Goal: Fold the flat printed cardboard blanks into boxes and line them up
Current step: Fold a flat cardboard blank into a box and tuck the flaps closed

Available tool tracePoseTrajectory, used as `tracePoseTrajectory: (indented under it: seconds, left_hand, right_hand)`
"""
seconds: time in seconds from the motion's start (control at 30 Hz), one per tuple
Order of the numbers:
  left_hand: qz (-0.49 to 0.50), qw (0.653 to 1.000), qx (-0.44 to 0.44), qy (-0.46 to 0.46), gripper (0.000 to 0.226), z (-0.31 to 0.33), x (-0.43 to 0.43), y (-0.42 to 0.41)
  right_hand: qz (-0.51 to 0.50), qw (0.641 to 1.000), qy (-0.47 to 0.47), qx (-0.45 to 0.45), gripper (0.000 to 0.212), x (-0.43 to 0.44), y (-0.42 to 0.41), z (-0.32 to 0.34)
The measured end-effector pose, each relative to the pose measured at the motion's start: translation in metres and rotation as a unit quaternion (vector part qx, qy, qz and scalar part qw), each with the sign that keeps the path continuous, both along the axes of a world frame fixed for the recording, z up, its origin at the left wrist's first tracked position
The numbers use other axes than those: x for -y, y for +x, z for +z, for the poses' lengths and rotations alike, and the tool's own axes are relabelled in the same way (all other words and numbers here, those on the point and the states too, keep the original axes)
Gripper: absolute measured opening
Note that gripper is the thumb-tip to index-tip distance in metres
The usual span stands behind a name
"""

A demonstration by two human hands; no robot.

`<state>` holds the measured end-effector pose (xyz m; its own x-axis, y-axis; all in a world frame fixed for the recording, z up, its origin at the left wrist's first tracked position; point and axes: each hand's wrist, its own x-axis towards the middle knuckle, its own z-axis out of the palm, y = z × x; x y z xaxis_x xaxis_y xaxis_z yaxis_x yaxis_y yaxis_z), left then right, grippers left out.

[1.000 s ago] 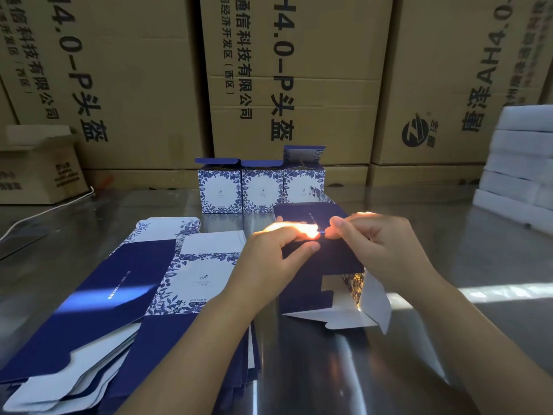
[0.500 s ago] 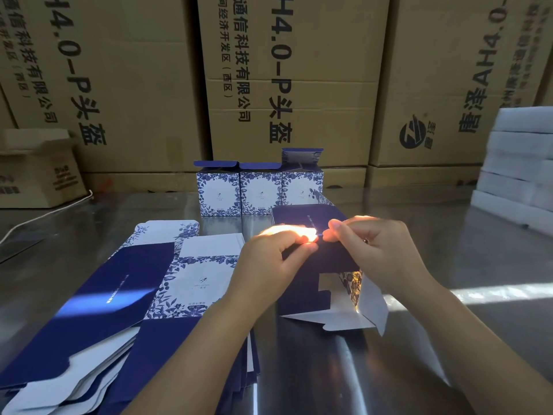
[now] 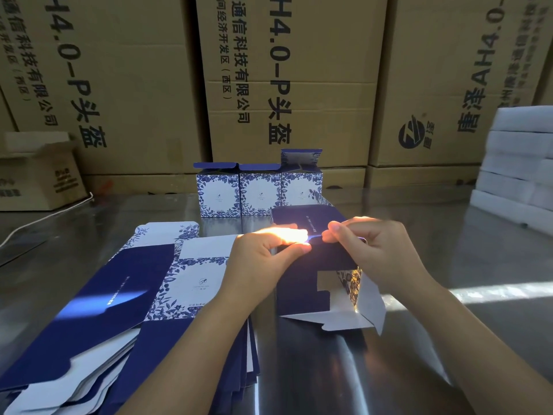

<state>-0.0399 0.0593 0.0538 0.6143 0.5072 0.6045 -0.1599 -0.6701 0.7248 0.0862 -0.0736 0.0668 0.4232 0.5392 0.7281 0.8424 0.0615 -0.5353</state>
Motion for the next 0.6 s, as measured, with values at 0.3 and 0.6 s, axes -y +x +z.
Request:
tracePoseTrajectory:
  seconds: [0.3, 0.6]
  left_hand:
    - [-0.074, 0.993, -0.075, -0.043, 0.013, 0.006, -0.020, -0.008]
    - [-0.037, 0.994, -0.075, -0.078, 0.016, 0.010, -0.025, -0.014]
  right_hand:
    - [0.005, 1.000, -0.009, -0.012, 0.025, 0.003, 0.000, 0.000]
    - [0.018, 1.000, -0.007, -0.007, 0.018, 0.002, 0.002, -0.001]
